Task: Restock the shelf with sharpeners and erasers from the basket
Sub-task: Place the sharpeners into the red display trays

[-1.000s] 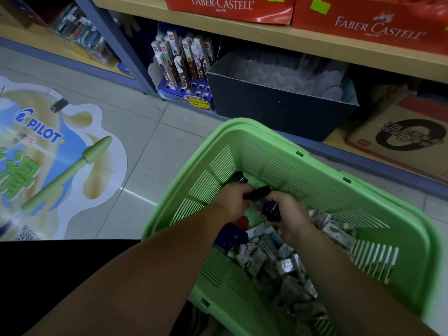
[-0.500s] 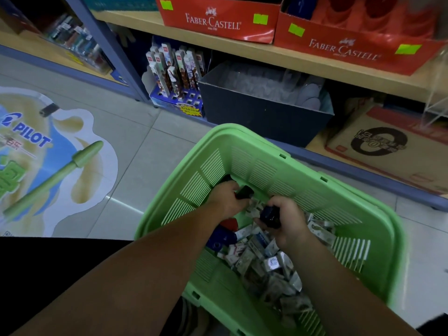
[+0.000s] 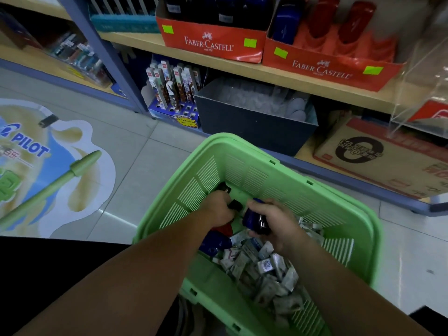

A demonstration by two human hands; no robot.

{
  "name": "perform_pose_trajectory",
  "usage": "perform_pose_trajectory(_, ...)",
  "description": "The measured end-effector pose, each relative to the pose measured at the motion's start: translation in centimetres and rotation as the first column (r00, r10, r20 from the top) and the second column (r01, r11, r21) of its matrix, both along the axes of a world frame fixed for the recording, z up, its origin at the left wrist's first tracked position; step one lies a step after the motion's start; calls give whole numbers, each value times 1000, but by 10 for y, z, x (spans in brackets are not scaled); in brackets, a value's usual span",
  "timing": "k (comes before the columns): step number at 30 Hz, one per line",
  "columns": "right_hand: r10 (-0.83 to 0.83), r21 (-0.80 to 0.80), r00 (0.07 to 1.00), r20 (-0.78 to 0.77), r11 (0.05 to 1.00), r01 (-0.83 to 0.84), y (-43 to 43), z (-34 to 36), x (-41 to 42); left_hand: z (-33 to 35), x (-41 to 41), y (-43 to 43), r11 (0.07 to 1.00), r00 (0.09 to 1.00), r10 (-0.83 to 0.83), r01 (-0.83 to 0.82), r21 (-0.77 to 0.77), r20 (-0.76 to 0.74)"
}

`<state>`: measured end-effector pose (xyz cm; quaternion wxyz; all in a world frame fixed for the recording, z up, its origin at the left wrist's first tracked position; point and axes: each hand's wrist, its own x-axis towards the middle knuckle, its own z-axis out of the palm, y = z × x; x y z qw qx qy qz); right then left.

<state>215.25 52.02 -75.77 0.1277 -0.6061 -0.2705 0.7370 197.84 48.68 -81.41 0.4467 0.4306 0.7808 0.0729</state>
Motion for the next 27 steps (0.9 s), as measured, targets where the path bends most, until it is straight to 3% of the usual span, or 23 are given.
perform_pose_trajectory(6, 160, 208, 980, 116, 961, -182, 11, 69, 1, 82, -4, -3, 991, 963, 66, -93, 95, 261)
perform_pose_trajectory(12, 256, 375, 945, 204, 871, -317, 30, 157, -2, 177, -8, 10, 984, 927, -18, -50, 170, 375)
perform_pose_trajectory(17, 262, 446, 952, 156, 842, -305, 48, 229, -4, 256, -20, 16, 956, 930, -133, 29, 293, 342)
perform_pose_trajectory(22, 239, 545, 970, 41, 808, -222, 63, 294, -2, 317, -22, 29, 916, 898, -156, -25, 401, 412)
perform_pose_trajectory(27, 188, 553, 979, -74, 825, -116, 75, 311, 4, 346, -16, 43, 895, 871, -231, 16, 445, 434)
